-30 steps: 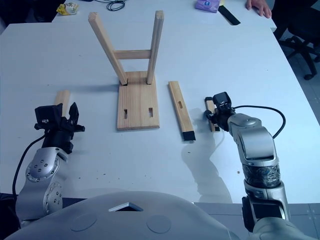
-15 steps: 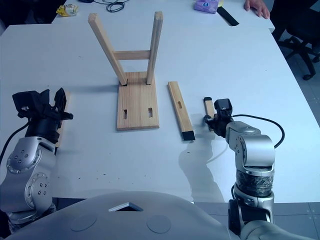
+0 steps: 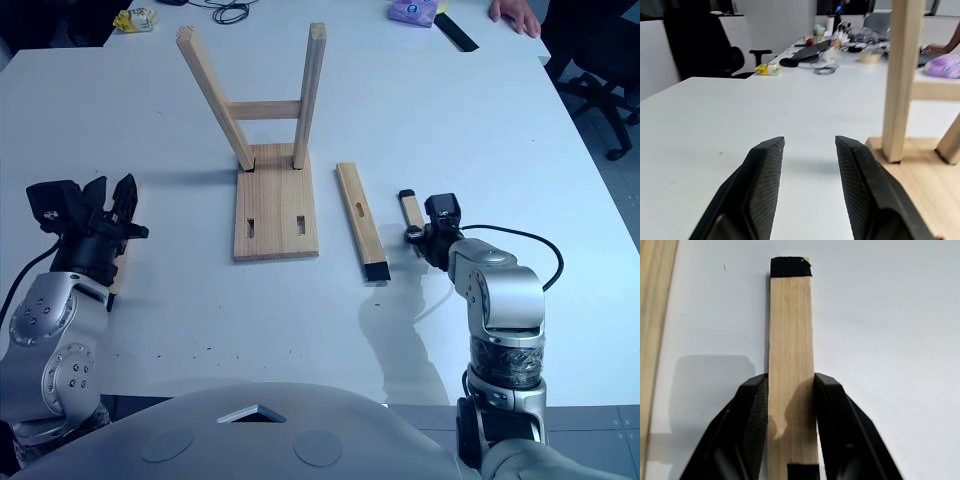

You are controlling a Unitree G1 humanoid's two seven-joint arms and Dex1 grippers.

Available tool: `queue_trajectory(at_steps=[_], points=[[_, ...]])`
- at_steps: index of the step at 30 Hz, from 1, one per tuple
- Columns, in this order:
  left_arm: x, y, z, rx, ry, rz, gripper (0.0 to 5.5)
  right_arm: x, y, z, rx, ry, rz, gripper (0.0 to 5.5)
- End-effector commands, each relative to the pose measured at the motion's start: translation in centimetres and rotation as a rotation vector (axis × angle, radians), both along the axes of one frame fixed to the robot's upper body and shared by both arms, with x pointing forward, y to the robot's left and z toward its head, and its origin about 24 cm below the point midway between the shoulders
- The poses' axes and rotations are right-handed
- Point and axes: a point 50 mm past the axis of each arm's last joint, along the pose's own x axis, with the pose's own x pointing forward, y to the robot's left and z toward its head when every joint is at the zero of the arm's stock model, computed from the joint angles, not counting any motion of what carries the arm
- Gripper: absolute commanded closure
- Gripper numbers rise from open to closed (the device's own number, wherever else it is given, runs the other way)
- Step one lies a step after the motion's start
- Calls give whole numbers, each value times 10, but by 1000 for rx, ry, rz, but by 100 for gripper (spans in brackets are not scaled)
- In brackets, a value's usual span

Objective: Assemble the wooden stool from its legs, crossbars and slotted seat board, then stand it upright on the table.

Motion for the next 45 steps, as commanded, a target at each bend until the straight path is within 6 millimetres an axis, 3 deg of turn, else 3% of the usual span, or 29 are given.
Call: queue_trajectory(at_steps=[1,4,7,10,17,23,29,34,41,45], points=[[4,4,4,-12,-24,-14,358,10,-3,5,-2,-34,1,420],[9,4,10,-17,-61,-38,358,26,-4,22,35,-142,32,420],[15,3,20,-58,-132,-58,358,54,-4,59,140,-336,106,420],[20,-3,29,-118,-200,-121,358,65,2,92,316,-490,224,420],[28,-14,63,-319,-374,-424,358,64,22,162,749,-666,538,420],[33,-35,75,-549,-400,-757,358,56,38,209,1051,-720,776,420],[31,-71,89,-758,-385,-1060,358,51,72,206,1238,-516,1006,420],[32,-79,95,-837,-341,-1152,358,46,94,196,1284,-400,1088,420],[37,-74,93,-841,-285,-1154,277,39,91,190,1284,-381,1089,420],[38,-68,89,-848,-273,-1184,273,33,93,184,1272,-345,1105,420]])
